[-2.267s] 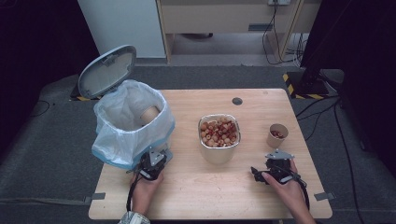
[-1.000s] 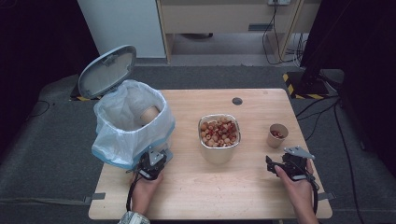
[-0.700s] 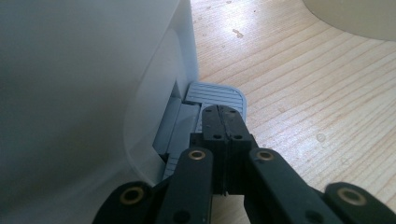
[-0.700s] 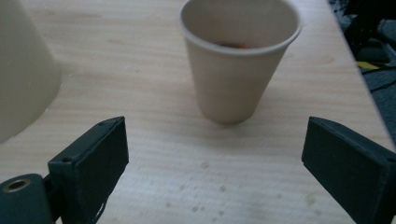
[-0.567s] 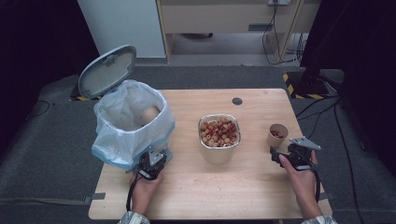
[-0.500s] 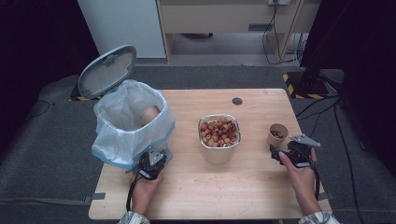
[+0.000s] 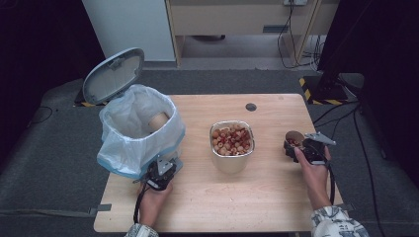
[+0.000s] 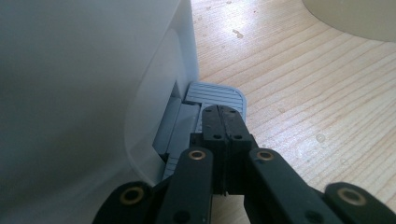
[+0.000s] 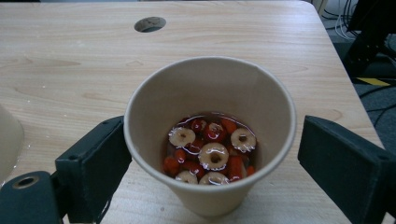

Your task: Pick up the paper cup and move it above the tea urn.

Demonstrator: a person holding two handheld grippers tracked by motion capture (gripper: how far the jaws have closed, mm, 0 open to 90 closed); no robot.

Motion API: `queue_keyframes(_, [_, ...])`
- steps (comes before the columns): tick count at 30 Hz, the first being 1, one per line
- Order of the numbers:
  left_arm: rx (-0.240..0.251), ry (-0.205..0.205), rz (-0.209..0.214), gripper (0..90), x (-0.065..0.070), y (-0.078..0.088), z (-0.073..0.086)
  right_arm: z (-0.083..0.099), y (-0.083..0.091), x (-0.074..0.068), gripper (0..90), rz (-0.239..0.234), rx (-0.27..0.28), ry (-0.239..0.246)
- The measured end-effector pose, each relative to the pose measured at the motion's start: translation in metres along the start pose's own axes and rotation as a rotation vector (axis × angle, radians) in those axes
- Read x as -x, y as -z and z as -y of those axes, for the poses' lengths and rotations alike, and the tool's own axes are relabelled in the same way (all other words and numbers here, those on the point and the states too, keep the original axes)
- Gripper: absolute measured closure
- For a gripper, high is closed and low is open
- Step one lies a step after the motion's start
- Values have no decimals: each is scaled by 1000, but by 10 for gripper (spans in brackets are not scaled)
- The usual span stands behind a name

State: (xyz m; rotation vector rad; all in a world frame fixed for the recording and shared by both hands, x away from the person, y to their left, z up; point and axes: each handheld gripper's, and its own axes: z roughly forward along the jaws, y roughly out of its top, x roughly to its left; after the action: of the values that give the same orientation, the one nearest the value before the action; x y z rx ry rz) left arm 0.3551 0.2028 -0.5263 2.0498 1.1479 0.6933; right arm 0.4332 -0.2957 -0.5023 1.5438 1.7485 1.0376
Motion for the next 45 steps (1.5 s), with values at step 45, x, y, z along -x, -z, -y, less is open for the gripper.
queue_keyframes(45, [0, 6, 2, 891, 0, 0, 0, -31, 13, -3, 300, -118, 82, 134])
